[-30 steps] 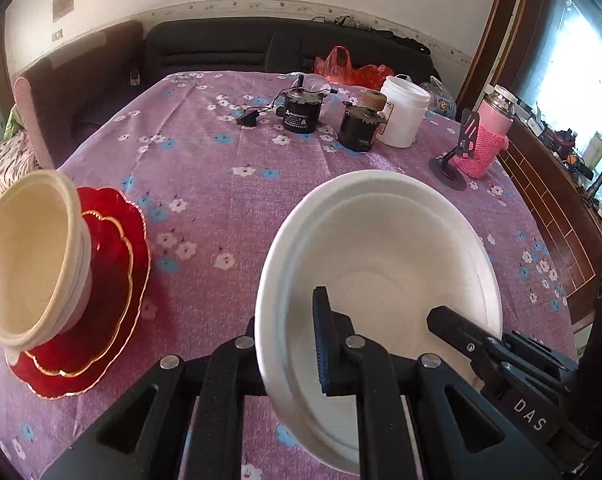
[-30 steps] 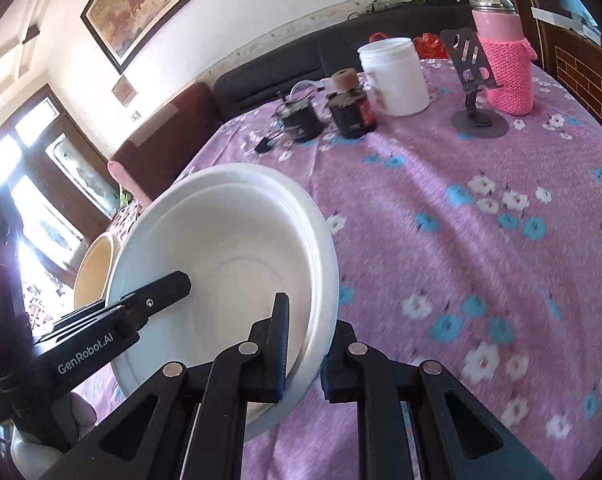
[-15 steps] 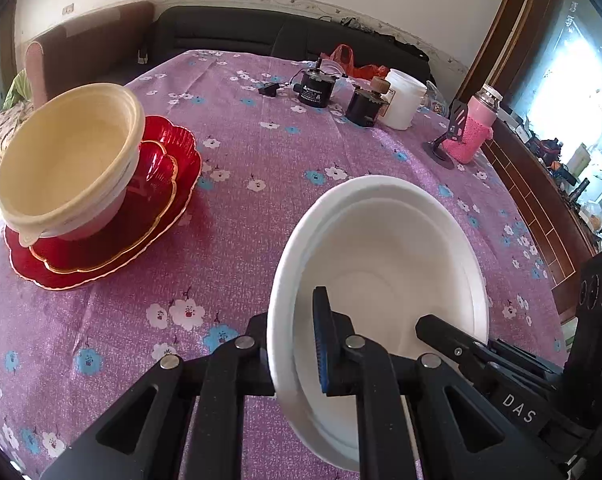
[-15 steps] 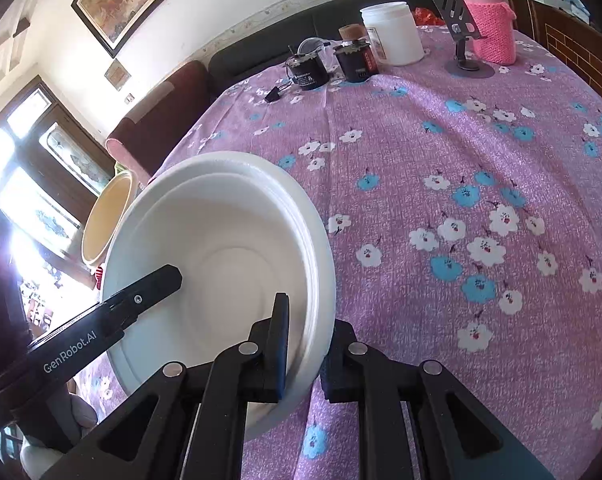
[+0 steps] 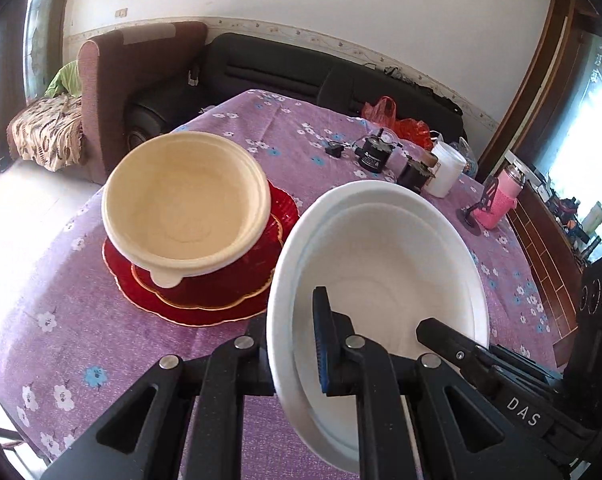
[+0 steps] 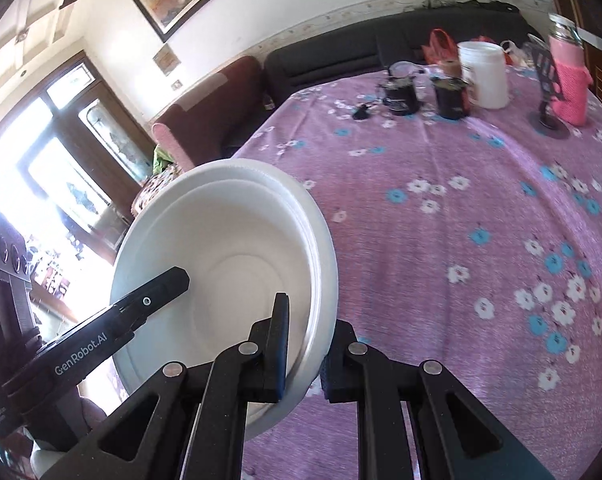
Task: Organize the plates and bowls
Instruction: 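Lower the white bowl onto the beige bowl and open the right tool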
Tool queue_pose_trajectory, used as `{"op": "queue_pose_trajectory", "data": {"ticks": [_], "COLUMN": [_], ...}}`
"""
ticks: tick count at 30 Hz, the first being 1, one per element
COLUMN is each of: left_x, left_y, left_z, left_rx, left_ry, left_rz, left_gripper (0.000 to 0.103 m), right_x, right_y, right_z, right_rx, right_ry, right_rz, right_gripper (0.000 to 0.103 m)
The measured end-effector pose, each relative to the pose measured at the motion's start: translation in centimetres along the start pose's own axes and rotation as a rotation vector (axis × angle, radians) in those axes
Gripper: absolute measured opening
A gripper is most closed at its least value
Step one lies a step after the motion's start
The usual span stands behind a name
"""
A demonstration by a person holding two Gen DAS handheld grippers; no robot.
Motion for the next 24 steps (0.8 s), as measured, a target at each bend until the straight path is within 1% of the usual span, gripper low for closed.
{"op": "queue_pose_trajectory", "data": {"ticks": [4,8,11,14,17,20,24], "left_x": [1.1,3.3,5.1,6.6,7.6,8.4,8.8], "left_y": [1.1,1.8,1.9,1.1,-0.1,-1.4,-2.3], "left_z": [-1.8,-4.4,-6.5,-8.6,-10.4,-11.7,-12.4], "left_rx": [0.017,0.054,0.099,0.145,0.176,0.195,0.214], "left_ry": [0.021,0.040,0.043,0.051,0.060,0.070,0.063], "left_rz": [0.031,0.057,0.077,0.077,0.064,0.048,0.045], "left_gripper": [0.012,0.012,0.012,0.012,0.012,0.012,0.012], "right_x": [1.0,2.9,4.7,6.0,6.9,7.2,7.3], "right_y": [-0.9,-2.1,-3.7,-5.8,-8.2,-10.1,-12.2], "right_z": [-1.9,-4.7,-7.1,-8.9,-9.9,-10.5,-10.7], "right_rx": [0.021,0.043,0.055,0.058,0.040,0.032,0.037], "right_ry": [0.016,0.045,0.072,0.093,0.106,0.099,0.071], "right_rz": [-0.009,-0.007,-0.009,-0.023,-0.041,-0.068,-0.096], "right_gripper": [0.014,0.015,0.015,0.015,0.015,0.015,0.015]}}
Point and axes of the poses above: each gripper's, at about its wrist camera, not at the fingertips, and y roughly against the way its jaws point, z to its right, x to its top, the point moved 8 cm from there along -y, roughly the way its jaws point, and after that the axes turned 1 degree about x, right-handed, at the moved point
